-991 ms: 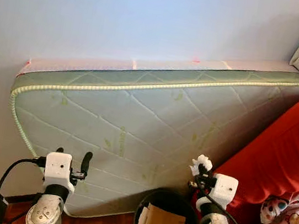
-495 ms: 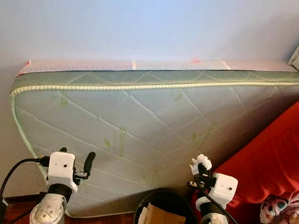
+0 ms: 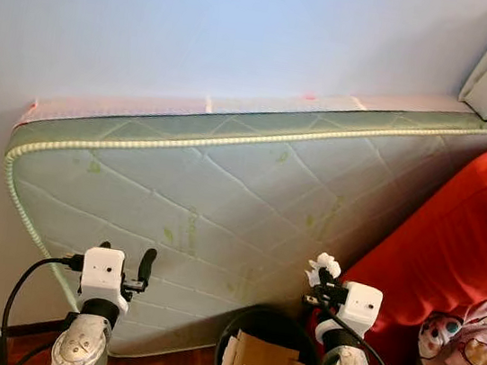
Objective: Clean up the room
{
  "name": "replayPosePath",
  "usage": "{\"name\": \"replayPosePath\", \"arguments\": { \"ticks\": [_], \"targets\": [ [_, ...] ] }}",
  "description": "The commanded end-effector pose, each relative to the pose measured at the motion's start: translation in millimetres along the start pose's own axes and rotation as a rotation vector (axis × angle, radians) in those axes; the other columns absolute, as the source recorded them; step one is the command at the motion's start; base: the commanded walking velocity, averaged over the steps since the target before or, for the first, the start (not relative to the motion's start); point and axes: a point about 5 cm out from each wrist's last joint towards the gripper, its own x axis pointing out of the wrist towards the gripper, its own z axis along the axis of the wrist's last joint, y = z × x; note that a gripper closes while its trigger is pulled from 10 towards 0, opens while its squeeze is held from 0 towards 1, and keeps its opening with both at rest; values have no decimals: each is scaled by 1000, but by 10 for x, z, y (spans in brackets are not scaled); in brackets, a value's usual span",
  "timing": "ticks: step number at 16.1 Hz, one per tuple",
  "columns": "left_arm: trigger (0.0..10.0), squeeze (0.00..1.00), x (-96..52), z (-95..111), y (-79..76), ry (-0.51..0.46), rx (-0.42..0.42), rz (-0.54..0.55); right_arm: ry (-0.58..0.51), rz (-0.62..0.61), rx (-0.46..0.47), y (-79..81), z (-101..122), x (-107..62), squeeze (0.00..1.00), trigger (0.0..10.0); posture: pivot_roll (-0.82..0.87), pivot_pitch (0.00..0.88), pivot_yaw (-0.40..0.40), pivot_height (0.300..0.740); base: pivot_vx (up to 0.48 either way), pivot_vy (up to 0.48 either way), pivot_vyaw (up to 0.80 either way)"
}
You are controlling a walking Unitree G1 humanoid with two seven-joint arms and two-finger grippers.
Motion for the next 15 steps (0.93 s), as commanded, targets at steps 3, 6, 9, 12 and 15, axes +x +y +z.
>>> {"name": "replayPosePath", "arguments": {
  "ticks": [3,6,9,12,15],
  "targets": [
    [10000,0,-31,-48,57,16,20,16,-3,9,7,22,17,12,0,10000,-14,0,-17,711,0,0,0],
    [10000,0,-34,-54,113,17,29,34,7,8,2,6,-18,-14,0,10000,-25,0,-13,711,0,0,0],
    [10000,0,-28,-56,179,18,34,62,9,9,1,2,-31,-32,0,10000,-28,0,-16,711,0,0,0],
    [10000,0,-29,-32,195,8,35,61,9,8,1,6,-45,-51,0,10000,-40,0,-12,711,0,0,0],
    [10000,0,-59,-49,262,13,37,56,-3,14,-5,71,-50,-64,0,10000,-161,0,-14,711,0,0,0]
  ]
}}
